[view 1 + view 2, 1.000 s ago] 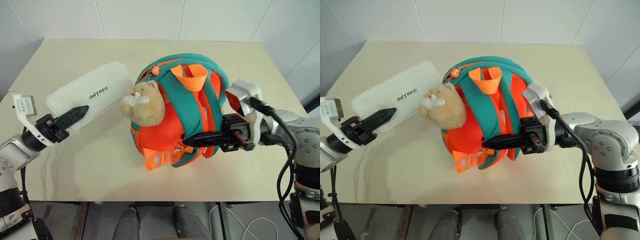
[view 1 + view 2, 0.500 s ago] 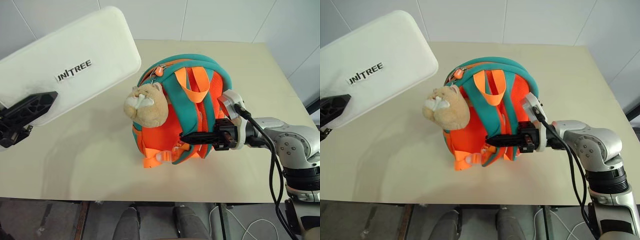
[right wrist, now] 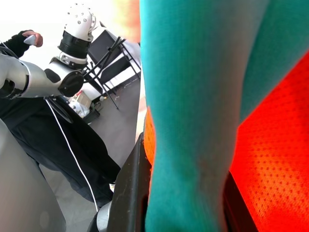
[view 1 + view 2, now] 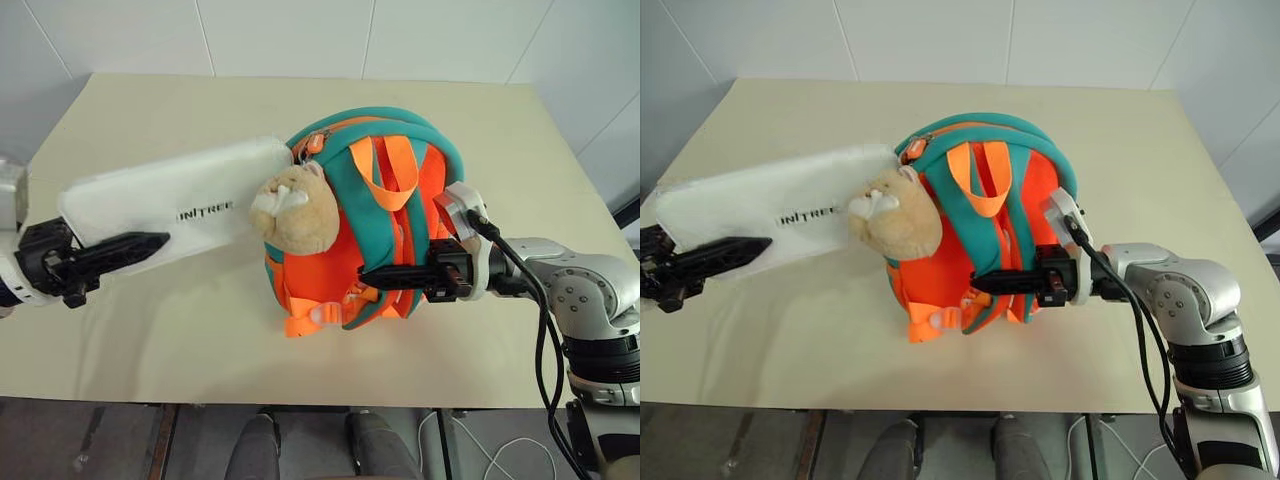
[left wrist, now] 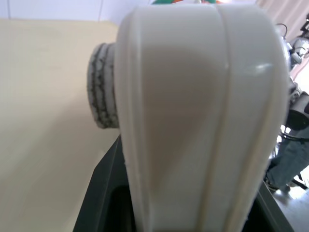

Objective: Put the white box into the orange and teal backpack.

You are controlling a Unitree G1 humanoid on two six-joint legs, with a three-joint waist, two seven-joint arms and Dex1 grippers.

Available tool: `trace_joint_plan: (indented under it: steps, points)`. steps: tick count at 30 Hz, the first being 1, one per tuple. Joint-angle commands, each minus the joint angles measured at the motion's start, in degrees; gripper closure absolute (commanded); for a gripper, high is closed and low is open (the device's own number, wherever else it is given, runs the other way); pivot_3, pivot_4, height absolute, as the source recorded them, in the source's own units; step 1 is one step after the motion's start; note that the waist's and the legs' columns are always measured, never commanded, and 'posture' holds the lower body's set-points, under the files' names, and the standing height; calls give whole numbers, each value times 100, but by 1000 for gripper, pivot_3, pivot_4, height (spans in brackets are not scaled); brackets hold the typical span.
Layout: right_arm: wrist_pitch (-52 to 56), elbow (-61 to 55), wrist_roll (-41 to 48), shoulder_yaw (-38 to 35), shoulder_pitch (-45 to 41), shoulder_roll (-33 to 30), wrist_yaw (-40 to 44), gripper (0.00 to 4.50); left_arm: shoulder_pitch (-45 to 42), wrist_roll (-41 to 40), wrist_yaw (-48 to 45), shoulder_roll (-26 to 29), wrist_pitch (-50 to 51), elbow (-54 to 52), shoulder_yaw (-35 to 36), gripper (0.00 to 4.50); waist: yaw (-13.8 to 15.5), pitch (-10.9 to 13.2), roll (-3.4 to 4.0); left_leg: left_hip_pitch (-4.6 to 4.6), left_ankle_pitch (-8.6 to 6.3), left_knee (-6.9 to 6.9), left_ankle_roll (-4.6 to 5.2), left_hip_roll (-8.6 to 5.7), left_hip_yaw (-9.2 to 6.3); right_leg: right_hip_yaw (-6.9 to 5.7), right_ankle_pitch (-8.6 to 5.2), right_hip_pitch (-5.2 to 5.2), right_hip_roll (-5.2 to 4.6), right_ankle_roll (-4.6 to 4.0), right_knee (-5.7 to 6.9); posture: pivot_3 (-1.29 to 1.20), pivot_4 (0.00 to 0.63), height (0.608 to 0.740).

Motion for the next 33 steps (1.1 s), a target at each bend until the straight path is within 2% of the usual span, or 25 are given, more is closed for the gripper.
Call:
trace_joint_plan:
  steps: [1,3,6,10,13,15,16,20,22,27,30,33]
  points:
    - [-6,-191,125,-210,45,-109,48,4341,-316,285,-450,488,-125,-22,-487,3181,8,0,0,0,0,0,0,0,0,0,0,0,0,0,0,0,150,740]
    - [-14,-195,131,-203,55,-105,43,4341,-748,551,-325,641,-110,36,-1025,3181,15,2,3,0,0,1,0,-1,0,-1,0,0,0,0,0,0,150,740]
    - [-44,-231,130,-179,84,-47,-8,4341,-1841,800,-113,473,84,9,-2056,3181,31,2,3,1,0,5,1,-3,0,-1,0,4,1,2,2,0,150,740]
    - [-80,-274,134,-198,133,26,-78,4341,-2944,926,333,-321,398,20,-2935,3181,21,3,4,-5,-2,13,3,-4,-4,-2,1,7,6,10,5,0,150,740]
    - [-137,-350,129,-224,207,114,-201,4341,-3646,1351,835,-1348,448,47,-3771,3181,38,3,4,-7,-4,24,7,-4,-5,-1,-3,7,7,18,10,0,150,740]
    - [-125,-445,202,-321,286,139,-296,4341,-3962,1347,1215,-1952,907,225,-4041,3181,68,3,4,-16,-5,36,8,-3,-9,-2,-3,6,10,20,14,0,150,740]
    - [-135,-498,192,-345,325,133,-340,4341,-4010,1530,1322,-2209,688,262,-4091,3181,78,3,4,-21,-6,43,10,-3,-11,-2,-4,6,10,21,16,0,150,740]
    - [-118,-648,240,-458,481,140,-501,4341,-4034,1829,1443,-2585,403,302,-4034,3181,52,3,4,-26,-10,55,18,-2,-10,1,-5,0,12,22,24,0,150,740]
    - [-98,-730,290,-505,556,181,-596,4341,-4078,1923,1554,-2720,279,396,-3892,2431,66,3,4,-23,-10,58,17,-1,-10,1,-5,1,13,22,30,0,150,740]
    - [-81,-826,396,-544,638,215,-757,4341,-4119,1892,1532,-2780,270,412,-3612,962,70,3,4,-24,-10,87,18,-3,-11,1,-2,6,13,27,42,0,150,740]
    - [-87,-828,420,-576,669,194,-810,4341,-3862,1884,790,-2102,119,290,-3450,112,21,3,5,-24,-10,90,18,-3,-11,2,-1,7,14,29,45,0,150,740]
    - [-95,-812,424,-579,674,188,-827,4341,-3646,1932,207,-1569,-107,240,-3413,6,-14,4,6,-20,-10,77,17,0,-11,3,-2,5,17,27,43,0,150,740]
